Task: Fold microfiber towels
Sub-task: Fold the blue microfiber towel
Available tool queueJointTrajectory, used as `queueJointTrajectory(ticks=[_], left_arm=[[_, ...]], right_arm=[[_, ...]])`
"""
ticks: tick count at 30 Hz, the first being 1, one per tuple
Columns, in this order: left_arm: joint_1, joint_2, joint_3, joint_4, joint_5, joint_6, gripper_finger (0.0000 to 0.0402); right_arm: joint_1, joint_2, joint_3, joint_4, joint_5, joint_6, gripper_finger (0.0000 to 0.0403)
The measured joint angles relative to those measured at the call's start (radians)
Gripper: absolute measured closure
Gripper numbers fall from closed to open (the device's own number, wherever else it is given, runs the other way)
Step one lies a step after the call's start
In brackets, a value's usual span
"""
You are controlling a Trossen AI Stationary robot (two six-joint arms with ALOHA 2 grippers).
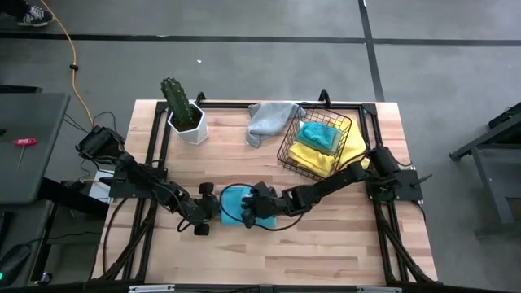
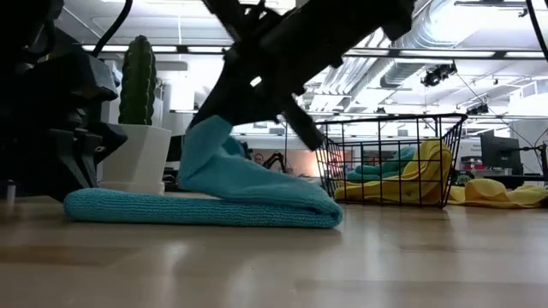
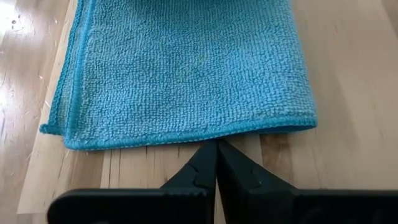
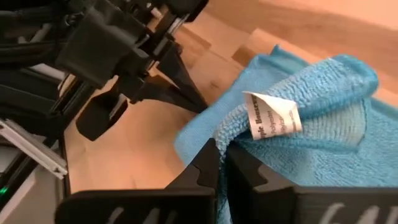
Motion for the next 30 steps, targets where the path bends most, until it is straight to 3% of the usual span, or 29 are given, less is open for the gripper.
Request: queueJointTrajectory(ticks=[11, 15, 24, 30], left_arm=[[-0.001, 0.0, 0.0, 0.002, -0.007, 0.003, 0.0401], [-0.001, 0.0, 0.0, 0.002, -0.009, 0.002, 0.0401], [-0.002, 0.0, 0.0, 0.004, -0.017, 0.002, 0.0401], [-0.001, -0.005, 0.0, 0.001, -0.012, 0.021, 0.0401]], right_arm=[[-0.026, 0.029, 0.0, 0.158, -0.049, -0.027, 0.0381], [-0.041, 0.029, 0.0, 0.175, -0.054, -0.05, 0.0337], [-0.039, 0.029, 0.0, 0.294, -0.007, -0.122, 0.019], [-0.039, 0.014, 0.0, 0.394, -0.061, -0.25, 0.0146]])
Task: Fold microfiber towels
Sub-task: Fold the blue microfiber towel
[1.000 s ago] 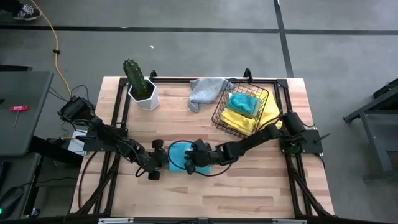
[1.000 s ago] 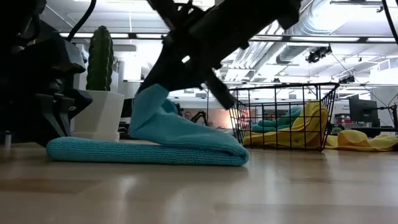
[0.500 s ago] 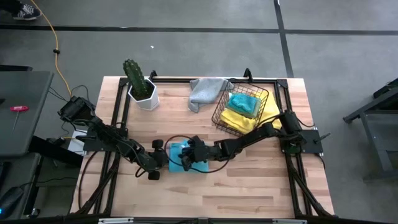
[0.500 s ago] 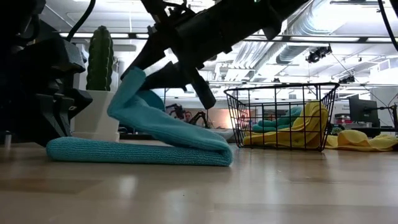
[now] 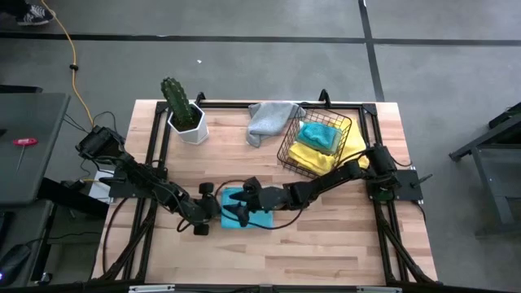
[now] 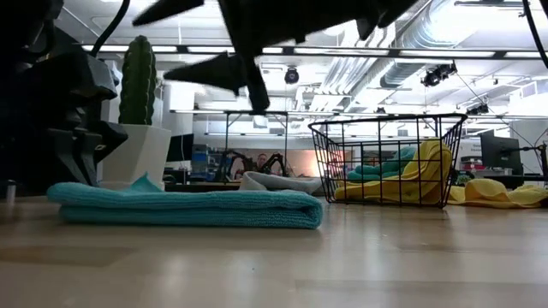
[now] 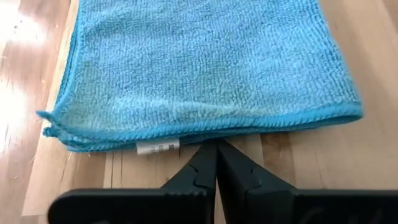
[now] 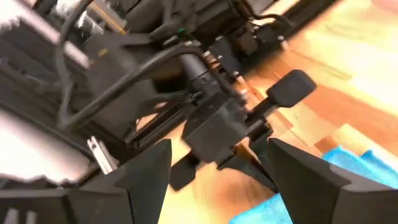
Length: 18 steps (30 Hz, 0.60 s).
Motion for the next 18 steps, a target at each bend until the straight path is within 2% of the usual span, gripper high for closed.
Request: queueJointTrajectory(ticks=[5, 10, 13, 18], left_arm=[[-0.001, -0.079, 0.021, -0.132, 0.027, 0.011, 0.0401], [-0.043, -0.225, 0.045, -0.34, -0.013, -0.041, 0.0401], [-0.091, -0.321, 0.045, -0.396, -0.075, -0.066, 0.0401], [-0.156, -0.428, 0.046, -0.392, -0.157, -0.082, 0.0401]], right_arm=[[0.017, -0.07, 0.0, -0.103, 0.02, -0.122, 0.0144], [0.058, -0.152, 0.001, -0.372, 0.194, -0.155, 0.0144], [0.086, -0.17, 0.002, -0.558, 0.263, -0.05, 0.0143], [0.118, -0.15, -0.001, -0.849, 0.254, 0.277, 0.0144]])
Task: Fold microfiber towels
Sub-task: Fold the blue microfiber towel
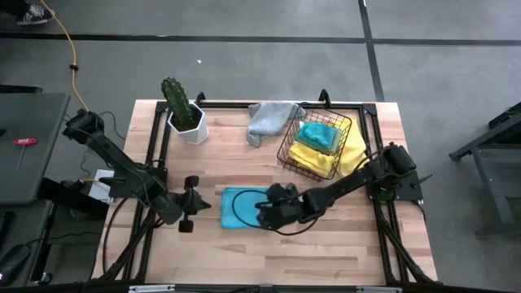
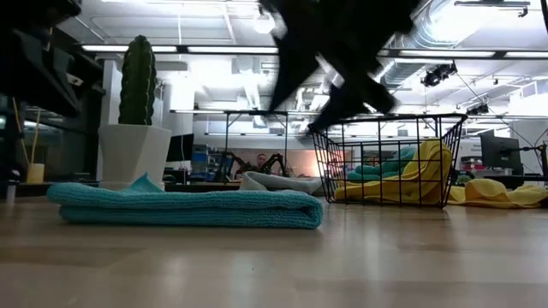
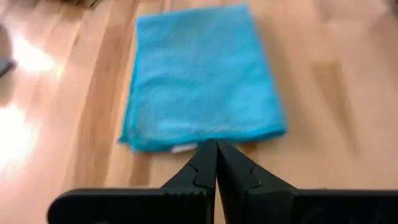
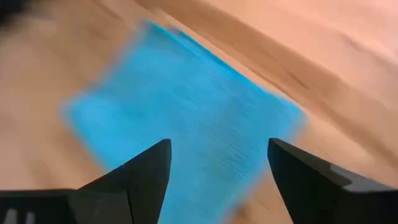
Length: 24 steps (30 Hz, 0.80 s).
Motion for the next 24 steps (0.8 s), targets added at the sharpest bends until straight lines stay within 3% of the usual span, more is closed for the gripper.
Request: queueJointTrajectory(ticks=[3, 8, 16, 24], left_arm=[[-0.018, -0.015, 0.0, 0.006, 0.001, 0.006, 0.0401], [-0.028, -0.005, -0.001, 0.01, -0.008, 0.021, 0.0401], [-0.027, 0.025, -0.001, 0.008, -0.019, 0.025, 0.0401], [-0.021, 0.037, 0.0, 0.011, -0.021, 0.026, 0.0401]], right_arm=[[0.008, 0.018, -0.029, -0.087, 0.002, 0.165, 0.0143], [-0.004, 0.033, -0.108, -0.046, -0.001, 0.312, 0.0143], [-0.035, 0.043, -0.2, 0.198, -0.09, 0.325, 0.0143], [-0.024, 0.085, -0.2, 0.207, -0.095, 0.393, 0.0143]])
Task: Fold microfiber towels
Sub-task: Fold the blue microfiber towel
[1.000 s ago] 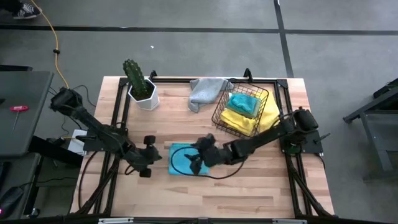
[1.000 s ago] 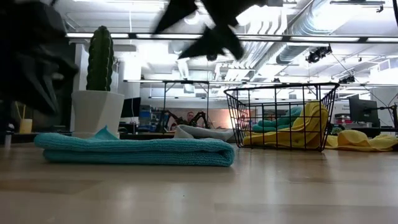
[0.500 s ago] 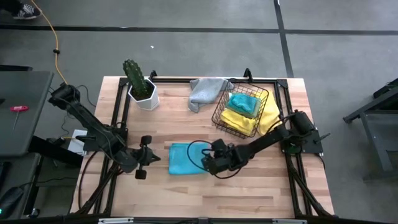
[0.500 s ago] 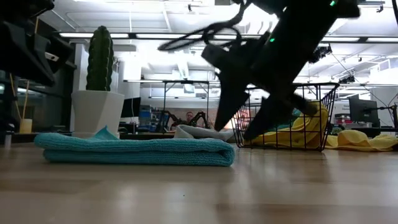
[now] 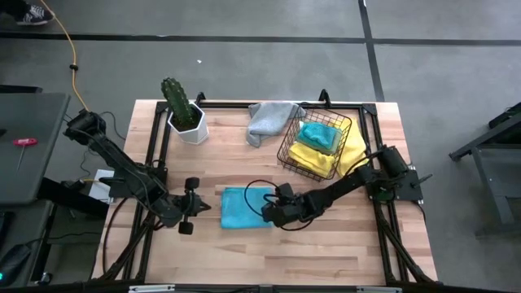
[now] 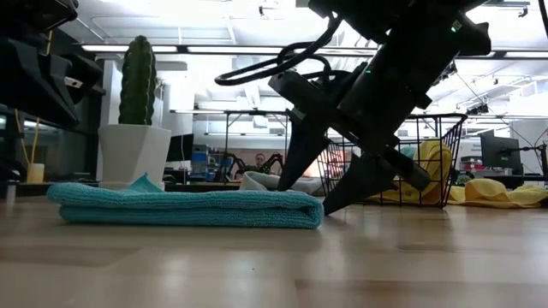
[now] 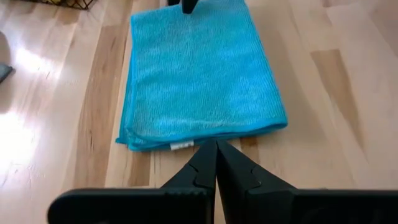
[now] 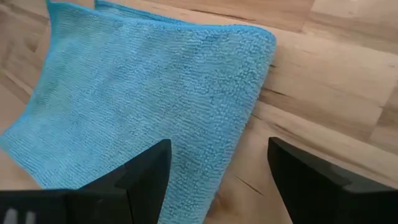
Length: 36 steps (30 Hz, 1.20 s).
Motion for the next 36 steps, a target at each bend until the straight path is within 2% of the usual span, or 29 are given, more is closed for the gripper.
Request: queueJointTrajectory(ticks=[5, 9, 13, 18, 22, 26, 30, 36], left_arm=[[0.006, 0.0, 0.0, -0.001, -0.002, -0.001, 0.0401], [0.006, 0.0, 0.0, -0.001, -0.025, -0.01, 0.0401], [0.006, 0.0, 0.0, -0.006, -0.068, -0.042, 0.0401], [0.006, 0.0, 0.0, -0.009, -0.07, -0.045, 0.0401], [0.006, 0.0, 0.0, -0.009, -0.07, -0.044, 0.0401], [0.006, 0.0, 0.0, -0.009, -0.058, -0.067, 0.0401], [0.016, 0.03, -0.018, 0.042, 0.03, -0.094, 0.0401], [0.095, 0.176, -0.055, 0.219, 0.081, -0.046, 0.0401]], right_arm=[[0.009, 0.021, 0.008, 0.026, -0.001, 0.023, 0.0145], [0.02, 0.023, 0.008, 0.033, 0.019, 0.03, 0.0171], [0.023, 0.03, 0.008, 0.02, 0.019, 0.031, 0.023], [0.023, 0.031, 0.008, 0.003, 0.024, -0.019, 0.0321], [0.026, 0.001, 0.008, -0.096, 0.018, -0.022, 0.039], [0.036, -0.072, 0.002, -0.248, 0.002, -0.015, 0.0389], [0.042, -0.137, 0.004, -0.3, 0.026, -0.015, 0.04], [0.044, -0.157, 0.031, -0.313, -0.004, -0.013, 0.0401]])
